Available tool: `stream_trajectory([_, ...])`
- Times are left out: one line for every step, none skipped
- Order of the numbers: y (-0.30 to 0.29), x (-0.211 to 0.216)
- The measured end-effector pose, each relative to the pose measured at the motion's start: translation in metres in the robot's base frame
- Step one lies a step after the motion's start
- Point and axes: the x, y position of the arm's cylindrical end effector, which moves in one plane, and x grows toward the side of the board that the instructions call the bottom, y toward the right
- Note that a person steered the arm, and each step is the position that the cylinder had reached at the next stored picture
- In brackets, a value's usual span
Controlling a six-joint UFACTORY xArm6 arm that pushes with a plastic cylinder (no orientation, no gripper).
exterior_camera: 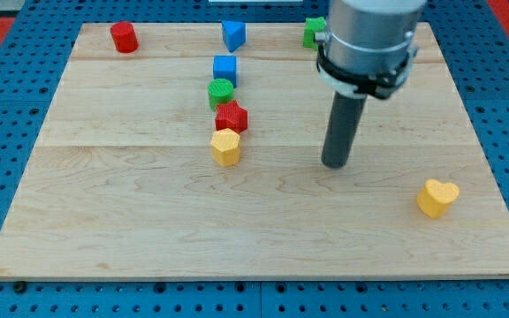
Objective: Push the red star slightly left side
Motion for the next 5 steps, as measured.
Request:
stream_trajectory([-0.040, -0.039])
stream_trajectory([-0.089, -0.049])
stream_trajectory([-0.106, -0.050])
stream_trajectory([-0.116, -0.050])
stream_trajectory([-0.082, -0.049])
